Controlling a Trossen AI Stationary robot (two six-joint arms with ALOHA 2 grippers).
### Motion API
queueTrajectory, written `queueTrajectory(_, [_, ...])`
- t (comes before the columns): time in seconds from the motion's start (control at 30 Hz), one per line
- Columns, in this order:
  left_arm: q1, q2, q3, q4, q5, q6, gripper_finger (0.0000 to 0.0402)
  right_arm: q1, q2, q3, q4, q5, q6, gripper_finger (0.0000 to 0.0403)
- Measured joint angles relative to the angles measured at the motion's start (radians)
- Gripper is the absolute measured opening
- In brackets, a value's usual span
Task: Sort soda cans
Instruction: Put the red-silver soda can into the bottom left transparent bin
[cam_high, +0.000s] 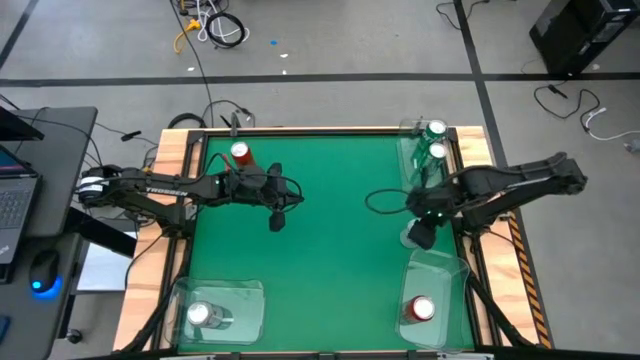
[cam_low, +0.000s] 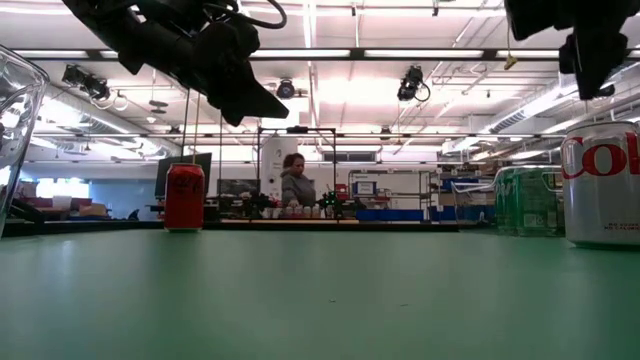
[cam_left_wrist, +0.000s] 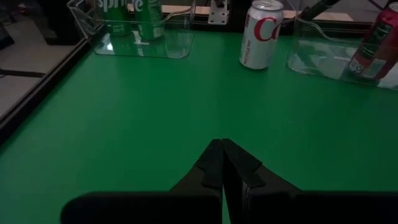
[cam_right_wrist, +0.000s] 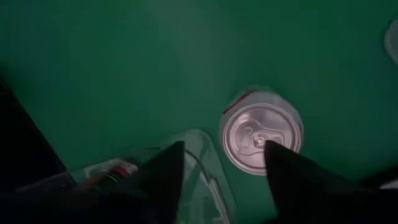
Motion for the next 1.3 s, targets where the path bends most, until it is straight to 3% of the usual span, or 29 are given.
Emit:
queueTrajectory(0.13, [0.000, 0.000, 0.000, 0.000, 0.000, -0.004, 0.0002, 0.005, 0.055, 0.000, -0.006, -0.009, -0.041, 0.0284])
queueTrajectory(0.27, [0.000, 0.000, 0.000, 0.000, 0.000, -0.004, 0.0002, 0.005, 0.088, 0.000, -0.049, -0.009, -0.059, 0.0315])
queueTrajectory(0.87, [0.000, 0.000, 0.000, -0.015, 0.000, -0.005, 0.0002, -0.003, 0.097, 0.000, -0.061, 0.071, -0.105, 0.0301])
queueTrajectory(1.3, [0.000, 0.000, 0.000, -0.030, 0.000, -0.005, 0.0002, -0.017, 0.096, -0.129, 0.023, 0.066, -0.145, 0.0357])
